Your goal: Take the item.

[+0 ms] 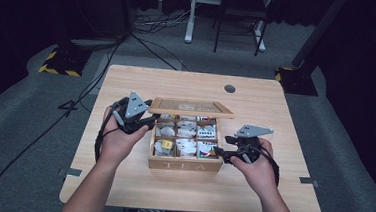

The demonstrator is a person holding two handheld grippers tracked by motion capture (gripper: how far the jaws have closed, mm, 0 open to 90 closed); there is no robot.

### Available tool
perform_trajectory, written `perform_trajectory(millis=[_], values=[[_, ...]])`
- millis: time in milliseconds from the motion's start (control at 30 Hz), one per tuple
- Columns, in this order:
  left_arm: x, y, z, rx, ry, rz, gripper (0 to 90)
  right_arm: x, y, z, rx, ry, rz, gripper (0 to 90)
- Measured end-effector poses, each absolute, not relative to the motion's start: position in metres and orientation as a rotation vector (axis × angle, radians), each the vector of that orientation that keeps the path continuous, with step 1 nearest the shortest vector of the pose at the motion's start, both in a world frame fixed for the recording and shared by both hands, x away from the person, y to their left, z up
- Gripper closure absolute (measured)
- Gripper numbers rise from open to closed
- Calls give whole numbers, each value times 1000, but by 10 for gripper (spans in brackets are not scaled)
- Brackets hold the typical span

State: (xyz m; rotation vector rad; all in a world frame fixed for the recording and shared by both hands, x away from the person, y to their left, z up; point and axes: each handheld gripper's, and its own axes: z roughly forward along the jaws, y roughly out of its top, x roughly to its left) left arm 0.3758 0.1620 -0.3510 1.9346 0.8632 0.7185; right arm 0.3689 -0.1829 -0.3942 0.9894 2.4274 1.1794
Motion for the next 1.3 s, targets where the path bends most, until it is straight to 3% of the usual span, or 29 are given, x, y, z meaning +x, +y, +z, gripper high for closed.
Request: perform_trajectory(millis=[167,633,1300], values=[[375,162,-352,1936,861,714,542,370,-160,-395,962,2447,1271,481],[376,163,-352,1937,860,710,538,375,-100,-398,824,2520,1227,454],[376,163,-352,1944,856,709,537,382,-29,-427,736,2583,1234,497]])
